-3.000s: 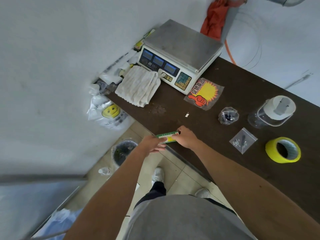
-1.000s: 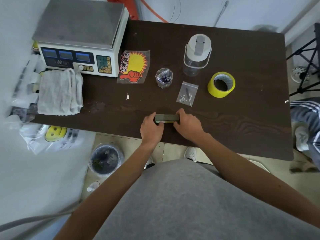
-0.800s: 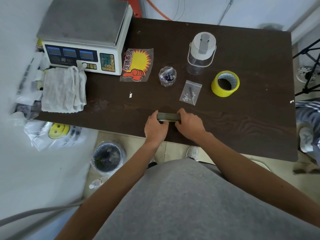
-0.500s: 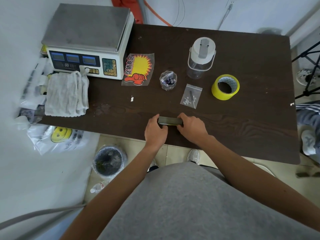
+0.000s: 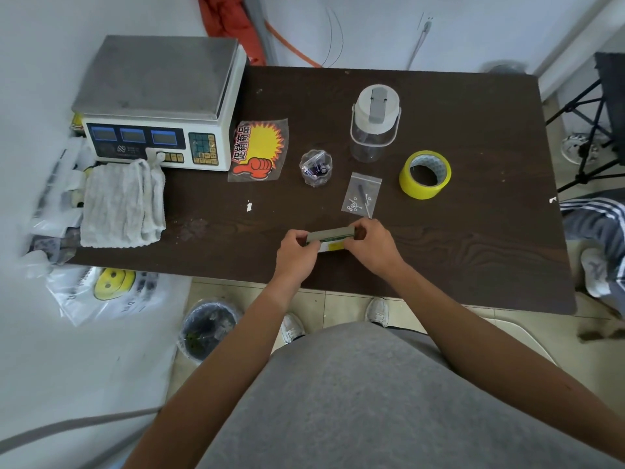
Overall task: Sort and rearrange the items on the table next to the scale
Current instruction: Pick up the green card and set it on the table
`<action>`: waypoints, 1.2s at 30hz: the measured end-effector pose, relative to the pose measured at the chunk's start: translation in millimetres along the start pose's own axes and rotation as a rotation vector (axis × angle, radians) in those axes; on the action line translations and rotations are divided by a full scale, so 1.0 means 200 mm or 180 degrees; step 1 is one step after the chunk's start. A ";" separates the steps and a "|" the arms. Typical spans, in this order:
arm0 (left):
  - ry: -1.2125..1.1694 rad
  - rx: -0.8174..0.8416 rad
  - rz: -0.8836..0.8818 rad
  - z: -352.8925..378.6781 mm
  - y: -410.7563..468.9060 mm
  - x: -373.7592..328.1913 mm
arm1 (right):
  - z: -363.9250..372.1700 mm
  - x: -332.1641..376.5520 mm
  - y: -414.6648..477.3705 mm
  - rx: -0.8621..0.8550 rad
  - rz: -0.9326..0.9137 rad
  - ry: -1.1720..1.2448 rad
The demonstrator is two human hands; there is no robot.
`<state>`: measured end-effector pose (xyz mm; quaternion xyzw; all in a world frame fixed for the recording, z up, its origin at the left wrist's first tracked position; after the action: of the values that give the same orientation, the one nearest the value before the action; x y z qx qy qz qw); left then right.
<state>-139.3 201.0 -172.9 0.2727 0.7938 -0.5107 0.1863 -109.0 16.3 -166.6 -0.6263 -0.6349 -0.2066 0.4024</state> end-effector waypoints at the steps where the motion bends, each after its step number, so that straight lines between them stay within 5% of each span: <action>1: -0.0076 0.0049 -0.0048 0.01 0.01 0.00 | 0.00 0.00 0.00 -0.0018 0.0018 0.0028; 9: -0.0540 0.0248 -0.0343 0.05 0.04 0.04 | 0.03 -0.04 -0.01 0.0291 0.0438 0.0672; 36: 0.0091 -0.0051 -0.0182 0.00 -0.01 0.05 | 0.14 -0.10 0.02 0.0432 0.0693 0.0334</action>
<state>-149.1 203.1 -177.3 0.2556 0.8079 -0.5055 0.1624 -113.4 25.3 -198.8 -0.6511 -0.5538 -0.1508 0.4966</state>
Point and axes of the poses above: each hand's wrist, its own y-axis towards the middle knuckle, its own z-axis out of the palm, x = y × z, the point moved 5 cm from there along y, towards the middle knuckle, and after that the axes turned 11 degrees about -z, right-handed, at the moved point
